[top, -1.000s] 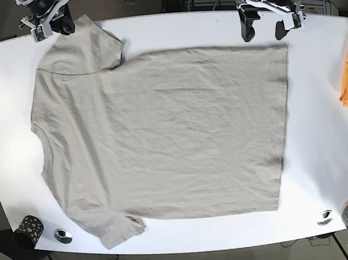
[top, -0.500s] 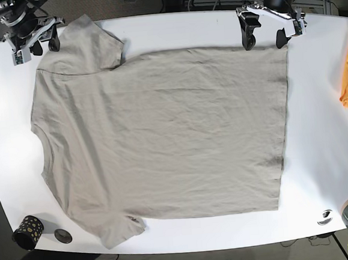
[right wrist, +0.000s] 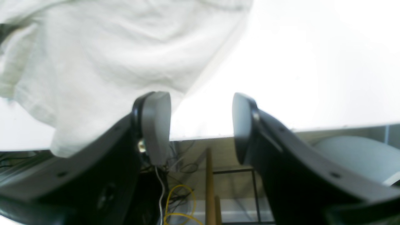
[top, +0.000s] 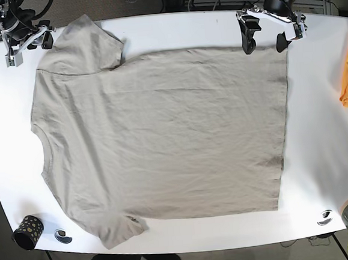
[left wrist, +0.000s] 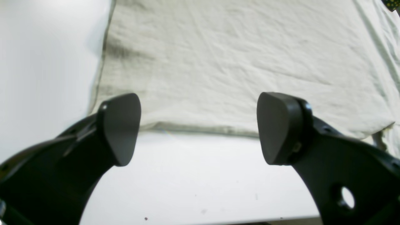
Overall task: Fold the T-shirt properly
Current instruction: 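Lower both grippers toward the grey T-shirt's shoulder corners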
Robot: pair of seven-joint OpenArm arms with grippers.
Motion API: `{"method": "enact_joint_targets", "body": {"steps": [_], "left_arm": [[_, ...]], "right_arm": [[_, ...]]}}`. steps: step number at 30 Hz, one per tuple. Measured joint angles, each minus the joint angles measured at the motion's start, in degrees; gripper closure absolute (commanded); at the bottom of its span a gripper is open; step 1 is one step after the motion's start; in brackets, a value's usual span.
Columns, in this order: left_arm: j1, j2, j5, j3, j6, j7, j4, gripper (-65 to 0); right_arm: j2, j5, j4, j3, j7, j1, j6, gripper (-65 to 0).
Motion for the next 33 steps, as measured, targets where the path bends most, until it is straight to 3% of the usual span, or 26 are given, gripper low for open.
{"method": "enact_joint_targets", "body": {"steps": [8, 13, 18, 28, 33], "left_arm": [[-0.8, 0.0, 0.1, 0.0, 0.0, 0.3, -0.1, -54.6], [-1.7, 0.2, 0.1, -1.2, -0.2, 8.1, -0.1, -54.7], [-4.3, 0.3, 0.0, -3.5, 0.0, 9.8, -0.1, -54.7], [-4.0, 0.3, -0.2, -7.5, 0.0, 10.2, -0.1, -54.7], [-4.5, 0.4, -0.5, -7.5, -0.2, 10.2, -1.0, -54.7]], "right_arm": [[0.1, 0.5, -5.4, -2.8, 0.5, 1.4, 0.00, -30.6], [0.6, 1.5, -7.1, -4.0, 2.4, 1.5, 0.02, -30.6], [0.6, 1.9, -7.1, -6.8, 3.0, 1.6, 0.04, -30.6], [-5.5, 1.4, -1.0, -8.8, 2.4, -0.8, 0.15, -30.6], [-5.6, 1.5, 0.0, -10.7, 1.5, -0.7, 0.20, -27.6]]}}
